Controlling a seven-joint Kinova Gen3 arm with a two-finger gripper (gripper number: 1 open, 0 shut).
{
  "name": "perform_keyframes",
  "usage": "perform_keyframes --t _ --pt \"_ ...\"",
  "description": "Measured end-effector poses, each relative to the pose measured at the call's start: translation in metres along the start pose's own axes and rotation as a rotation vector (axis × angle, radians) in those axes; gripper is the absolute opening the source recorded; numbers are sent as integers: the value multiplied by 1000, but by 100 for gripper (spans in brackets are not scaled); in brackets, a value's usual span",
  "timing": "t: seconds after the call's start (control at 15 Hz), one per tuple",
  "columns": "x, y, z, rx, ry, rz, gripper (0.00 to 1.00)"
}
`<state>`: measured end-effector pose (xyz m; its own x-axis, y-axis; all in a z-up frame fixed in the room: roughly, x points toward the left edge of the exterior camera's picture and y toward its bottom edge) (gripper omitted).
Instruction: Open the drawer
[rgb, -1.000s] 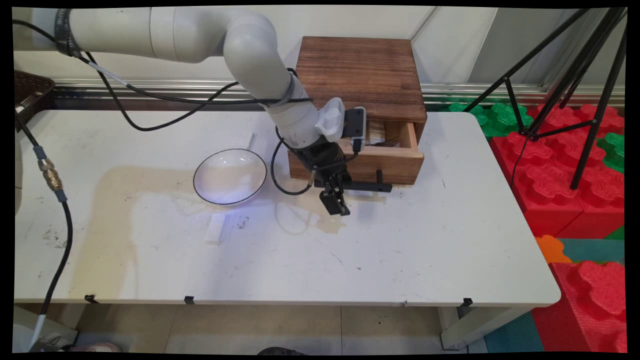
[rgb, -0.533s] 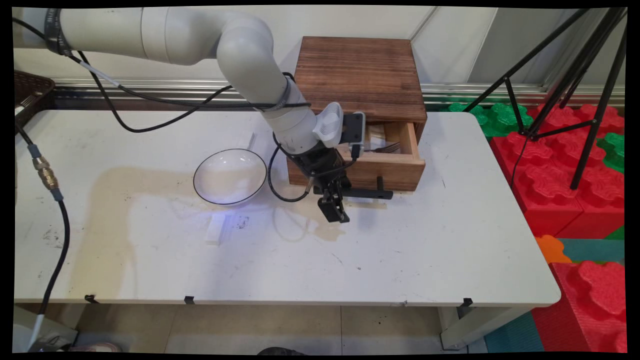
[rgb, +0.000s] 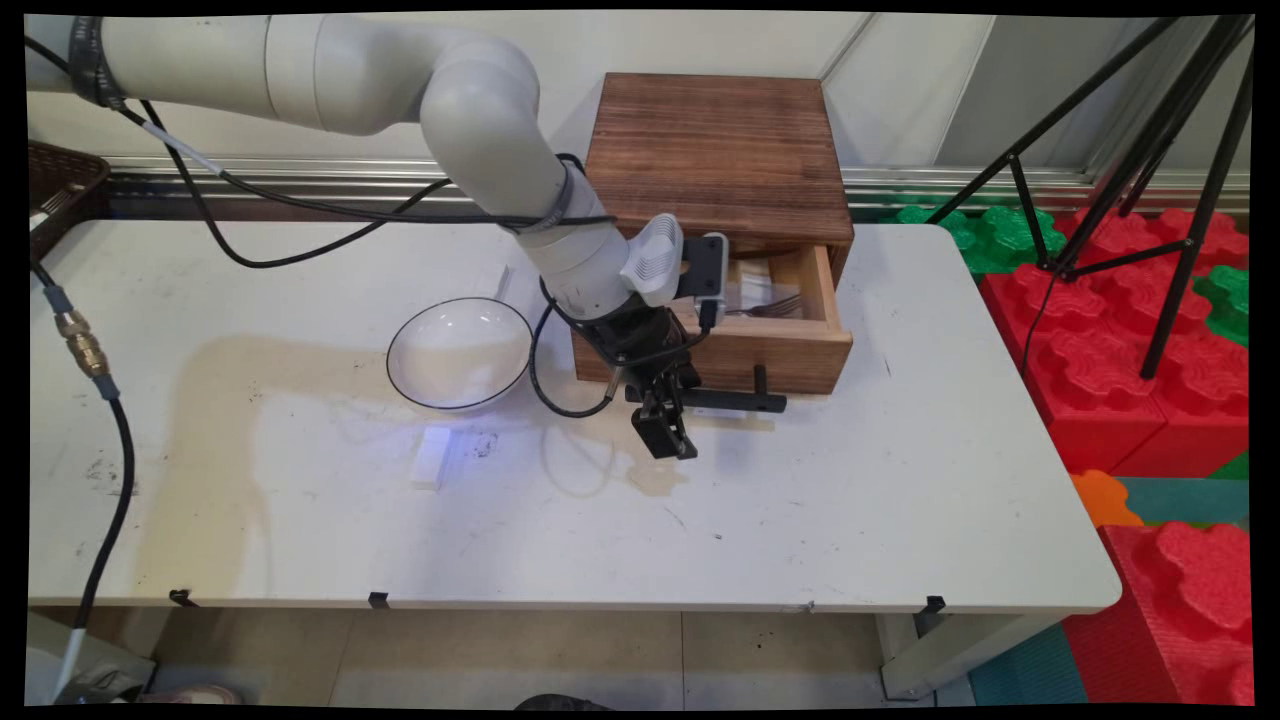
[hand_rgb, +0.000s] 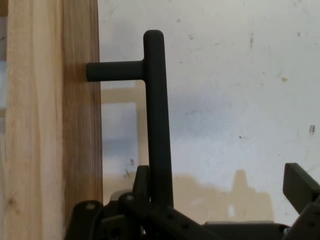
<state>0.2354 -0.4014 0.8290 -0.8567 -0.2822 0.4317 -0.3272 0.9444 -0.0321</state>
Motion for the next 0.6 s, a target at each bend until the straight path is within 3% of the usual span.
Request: perform_keyframes --t 0.6 --pt "-4 14 1 -9 -6 -19 100"
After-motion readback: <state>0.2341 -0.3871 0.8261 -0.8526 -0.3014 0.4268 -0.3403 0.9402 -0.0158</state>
